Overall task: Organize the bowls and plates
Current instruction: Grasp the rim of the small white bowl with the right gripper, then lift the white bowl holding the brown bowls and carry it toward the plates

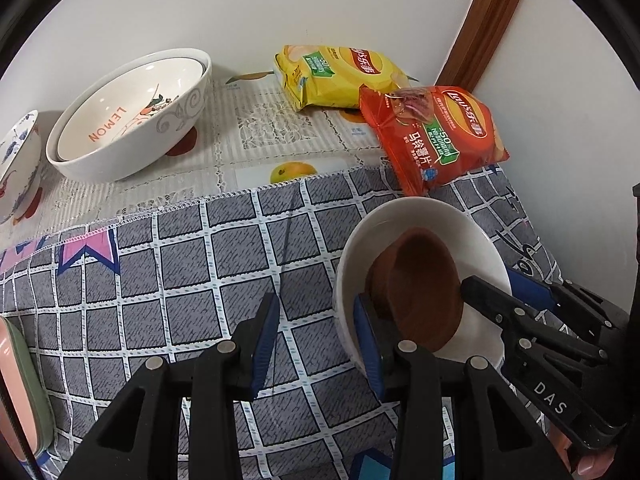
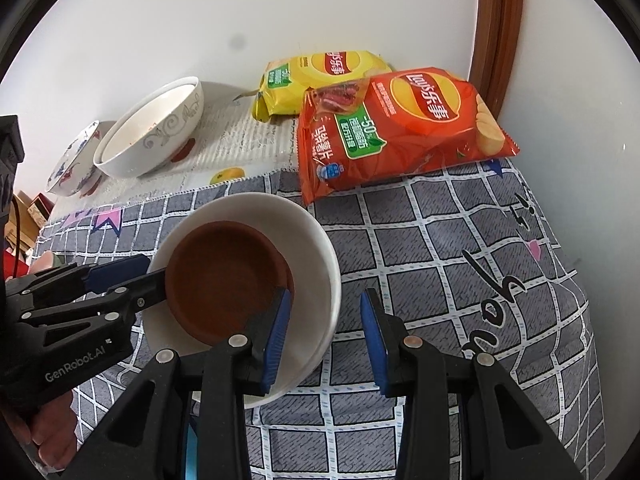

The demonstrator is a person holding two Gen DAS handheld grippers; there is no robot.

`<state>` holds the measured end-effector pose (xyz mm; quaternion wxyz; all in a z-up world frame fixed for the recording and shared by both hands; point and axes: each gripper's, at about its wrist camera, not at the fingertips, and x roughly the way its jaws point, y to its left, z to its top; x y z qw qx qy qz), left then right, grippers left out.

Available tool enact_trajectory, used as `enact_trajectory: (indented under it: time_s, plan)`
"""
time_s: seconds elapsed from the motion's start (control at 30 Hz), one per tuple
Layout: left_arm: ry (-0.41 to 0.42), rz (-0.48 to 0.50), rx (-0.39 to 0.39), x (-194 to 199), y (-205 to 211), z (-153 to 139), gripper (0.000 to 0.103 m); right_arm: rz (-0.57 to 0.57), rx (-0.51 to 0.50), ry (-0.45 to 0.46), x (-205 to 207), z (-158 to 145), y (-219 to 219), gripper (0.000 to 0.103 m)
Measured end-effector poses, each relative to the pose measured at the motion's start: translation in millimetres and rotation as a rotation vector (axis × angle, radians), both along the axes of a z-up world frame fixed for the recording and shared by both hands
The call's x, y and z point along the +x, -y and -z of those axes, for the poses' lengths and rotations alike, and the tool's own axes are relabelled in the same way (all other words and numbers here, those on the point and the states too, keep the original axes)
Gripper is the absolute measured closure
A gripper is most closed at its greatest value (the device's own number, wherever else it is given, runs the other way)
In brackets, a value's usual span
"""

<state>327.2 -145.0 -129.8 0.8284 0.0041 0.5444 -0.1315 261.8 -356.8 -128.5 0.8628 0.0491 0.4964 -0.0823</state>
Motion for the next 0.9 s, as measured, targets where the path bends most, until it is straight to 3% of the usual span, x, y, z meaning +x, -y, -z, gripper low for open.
enact_trajectory:
  time_s: [0.9]
  plan:
    - [0.003, 0.012, 0.070, 2.2, 5.2, 9.4, 0.064, 0.025, -0.026, -0.084, 11.2, 12.8, 10.8, 0.066]
